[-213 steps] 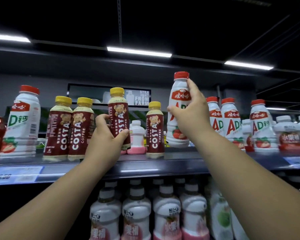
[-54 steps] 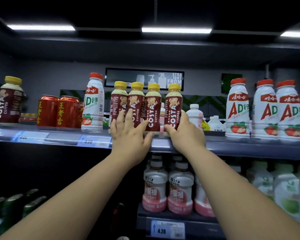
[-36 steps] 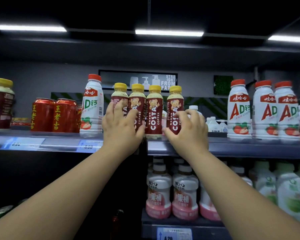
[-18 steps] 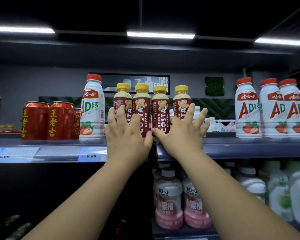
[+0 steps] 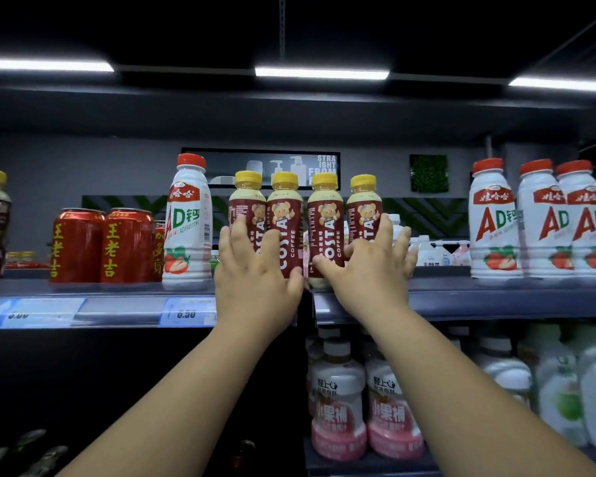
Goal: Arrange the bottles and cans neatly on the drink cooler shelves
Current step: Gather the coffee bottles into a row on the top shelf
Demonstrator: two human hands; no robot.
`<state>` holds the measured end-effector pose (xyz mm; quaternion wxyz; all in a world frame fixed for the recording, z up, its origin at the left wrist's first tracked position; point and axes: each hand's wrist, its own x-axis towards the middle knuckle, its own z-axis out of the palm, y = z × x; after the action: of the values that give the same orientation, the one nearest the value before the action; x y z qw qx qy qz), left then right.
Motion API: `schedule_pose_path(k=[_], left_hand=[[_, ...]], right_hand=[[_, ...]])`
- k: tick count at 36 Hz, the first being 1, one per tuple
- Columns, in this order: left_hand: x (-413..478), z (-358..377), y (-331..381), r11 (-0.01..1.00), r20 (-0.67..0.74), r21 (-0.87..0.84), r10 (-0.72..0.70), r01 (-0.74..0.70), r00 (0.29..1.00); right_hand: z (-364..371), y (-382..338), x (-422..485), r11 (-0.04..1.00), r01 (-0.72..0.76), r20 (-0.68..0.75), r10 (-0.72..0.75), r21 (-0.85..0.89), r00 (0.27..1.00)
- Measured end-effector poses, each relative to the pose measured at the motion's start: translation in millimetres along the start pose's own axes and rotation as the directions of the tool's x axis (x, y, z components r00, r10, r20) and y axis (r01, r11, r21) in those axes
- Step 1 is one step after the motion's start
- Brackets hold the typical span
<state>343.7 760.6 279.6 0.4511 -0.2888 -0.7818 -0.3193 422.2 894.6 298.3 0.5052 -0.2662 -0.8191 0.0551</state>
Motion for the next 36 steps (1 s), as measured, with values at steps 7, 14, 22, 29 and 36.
schedule_pose_path(k=[7,14,22,29,36], left_hand=[[0.5,0.3,-1.2,1.0,-0.006,0.003,0.008,-0.008,1.0],[-0.1,7.5,-5.4,0.978,-0.054,0.117,0.179,-0.172,0.982],[2.7,11.0,-5.9,0.92,-0.065,0.234,0.339,-0.315,0.939],[2.0,10.7,-6.6,0.89,-0.002,0.293,0.366,-0.35,0.931],[0.0,9.0,-8.1,0.895,-0.017,0.253,0.384,-0.368,0.923]], right_hand=[[-11.7,8.8,3.5,0.984,0.008,-0.064,0.004,0.181,0.998],[-18.1,36.5,9.2,0.966,-0.006,0.004,0.005,0.257,1.0],[-14.0,38.2,8.6,0.976,0.019,0.023,-0.024,0.217,0.999],[-10.2,42.0,9.1,0.96,0.053,-0.02,-0.049,0.274,0.999],[-13.3,44.4,5.2,0.941,0.079,-0.035,-0.071,0.328,0.997]])
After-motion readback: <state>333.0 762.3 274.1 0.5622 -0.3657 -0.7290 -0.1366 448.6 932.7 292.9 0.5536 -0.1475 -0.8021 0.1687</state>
